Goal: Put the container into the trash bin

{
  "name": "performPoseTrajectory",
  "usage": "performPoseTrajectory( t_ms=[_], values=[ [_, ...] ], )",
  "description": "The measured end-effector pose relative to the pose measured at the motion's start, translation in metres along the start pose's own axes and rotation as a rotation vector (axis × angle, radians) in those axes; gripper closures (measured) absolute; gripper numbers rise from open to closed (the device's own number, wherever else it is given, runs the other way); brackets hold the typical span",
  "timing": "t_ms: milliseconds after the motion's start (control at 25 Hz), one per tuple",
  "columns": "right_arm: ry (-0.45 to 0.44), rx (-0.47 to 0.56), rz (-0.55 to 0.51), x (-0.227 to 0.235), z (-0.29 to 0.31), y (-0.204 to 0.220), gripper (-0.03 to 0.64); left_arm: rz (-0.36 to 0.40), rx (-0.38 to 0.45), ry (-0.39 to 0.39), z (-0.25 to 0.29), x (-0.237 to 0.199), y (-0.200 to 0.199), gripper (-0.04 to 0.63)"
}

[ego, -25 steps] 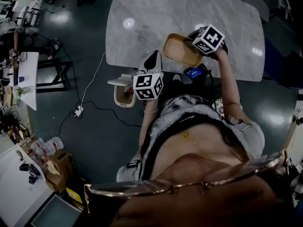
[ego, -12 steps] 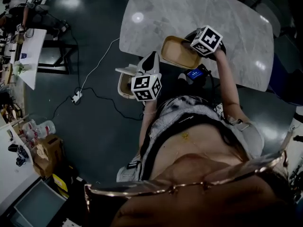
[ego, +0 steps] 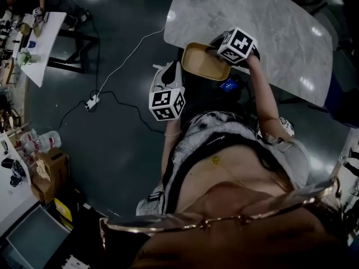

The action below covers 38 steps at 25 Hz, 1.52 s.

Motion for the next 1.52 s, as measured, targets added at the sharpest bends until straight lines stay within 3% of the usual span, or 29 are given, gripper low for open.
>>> performPoseTrajectory(
  t_ms=[280,680,1200,1520],
  values=[
    [-0.044,-0.015,-0.048,-0.055,0.045,-0.048,0.589,-0.029,0.022,-0.061,-0.068,-0.054,0.002,0.595],
    [-0.089,-0.014,-0.111,-0.095,0.100,-0.090,0.589,-0.075,0.065,-0.170,-0.128,-0.120,0.014,0.595],
    [-0.139,-0.047,-0.214,-0.124,0.165,-0.126,0.588,-0.136,0.097,-0.243,-0.170,-0.153,0.027,0.595],
    [-0.134,-0.110,-0.258,-0.117,0.228,-0.105,0.588,-0.157,0.094,-0.267,-0.174,-0.157,0.037,0.595]
  ],
)
Point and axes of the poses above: the fingertips, and each gripper's own axes: z forward along the fingers, x to its right, y out of its underside, the point moved 3 cm from there along -z, backward along the fingers, and after that the axes turned 7 degrees about -z, right-handed, at the moved point
